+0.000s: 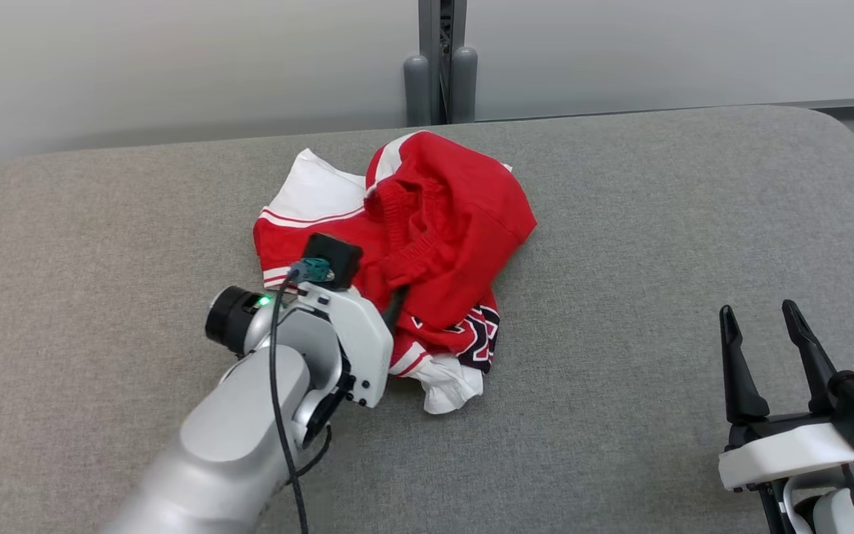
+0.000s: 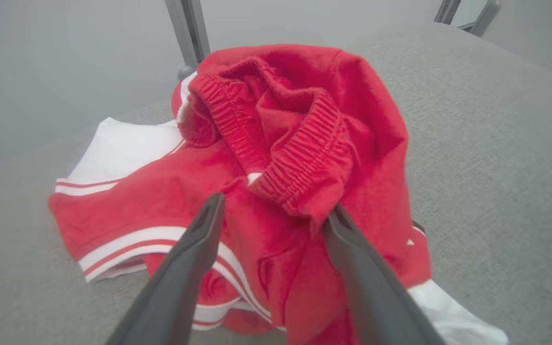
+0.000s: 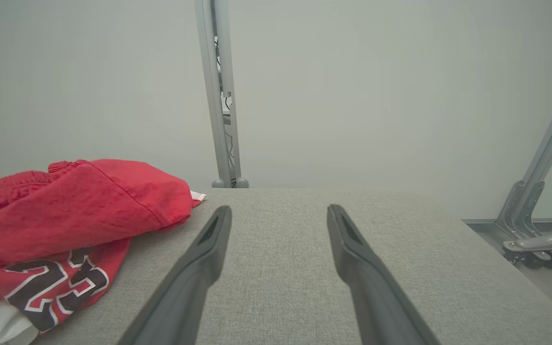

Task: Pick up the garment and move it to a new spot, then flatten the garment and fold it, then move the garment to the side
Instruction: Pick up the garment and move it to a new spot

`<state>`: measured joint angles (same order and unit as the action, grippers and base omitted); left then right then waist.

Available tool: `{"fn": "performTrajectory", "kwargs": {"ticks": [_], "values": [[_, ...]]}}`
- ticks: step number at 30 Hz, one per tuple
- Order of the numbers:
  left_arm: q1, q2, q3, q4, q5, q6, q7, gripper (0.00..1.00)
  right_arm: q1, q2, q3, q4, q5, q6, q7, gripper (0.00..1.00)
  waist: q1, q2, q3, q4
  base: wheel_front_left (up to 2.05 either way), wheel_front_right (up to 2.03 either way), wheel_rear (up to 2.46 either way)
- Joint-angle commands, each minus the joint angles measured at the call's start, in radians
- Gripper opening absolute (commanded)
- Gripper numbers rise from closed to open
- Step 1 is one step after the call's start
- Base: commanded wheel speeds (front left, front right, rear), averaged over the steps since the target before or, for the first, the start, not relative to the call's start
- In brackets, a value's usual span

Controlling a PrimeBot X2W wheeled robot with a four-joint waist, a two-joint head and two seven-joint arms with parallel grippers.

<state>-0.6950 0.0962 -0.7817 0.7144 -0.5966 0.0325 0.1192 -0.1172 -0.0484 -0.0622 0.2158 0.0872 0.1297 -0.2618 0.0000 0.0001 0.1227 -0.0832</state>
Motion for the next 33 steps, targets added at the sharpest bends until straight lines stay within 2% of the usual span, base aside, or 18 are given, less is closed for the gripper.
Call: {"fn": "performTrajectory", "kwargs": {"ticks": [1, 6, 10, 24, 33], "values": [[-0.006, 0.011, 0.009, -0.001, -0.006, 0.01, 0.002, 1.0, 0.007, -0.004, 0.0, -0.004, -0.002, 0.002, -0.006, 1.0, 0.0, -0.0001, 0.0, 0.0, 0.0, 0.0, 0.0], [-0.002, 0.058, 0.053, -0.002, -0.036, 0.045, 0.021, 1.0, 0.0, -0.004, 0.0, -0.014, -0.002, 0.002, -0.006, 1.0, 0.0, -0.0001, 0.019, -0.02, 0.0, 0.0, 0.0], [0.007, 0.093, 0.083, -0.016, -0.061, 0.052, 0.032, 1.0, 0.005, -0.004, -0.015, -0.017, -0.008, 0.002, -0.006, 1.0, 0.0, -0.0001, 0.032, -0.032, 0.0, 0.0, 0.0], [0.042, 0.215, 0.128, -0.092, -0.076, 0.111, 0.062, 1.0, -0.009, -0.004, -0.02, -0.019, -0.012, 0.002, -0.006, 1.0, 0.0, -0.0001, 0.046, -0.027, 0.0, 0.0, 0.0], [0.044, 0.201, 0.126, -0.095, -0.1, 0.111, 0.082, 1.0, -0.026, -0.004, 0.008, -0.016, -0.019, 0.002, -0.006, 1.0, 0.0, -0.0001, 0.075, -0.061, 0.0, 0.0, 0.0]]}}
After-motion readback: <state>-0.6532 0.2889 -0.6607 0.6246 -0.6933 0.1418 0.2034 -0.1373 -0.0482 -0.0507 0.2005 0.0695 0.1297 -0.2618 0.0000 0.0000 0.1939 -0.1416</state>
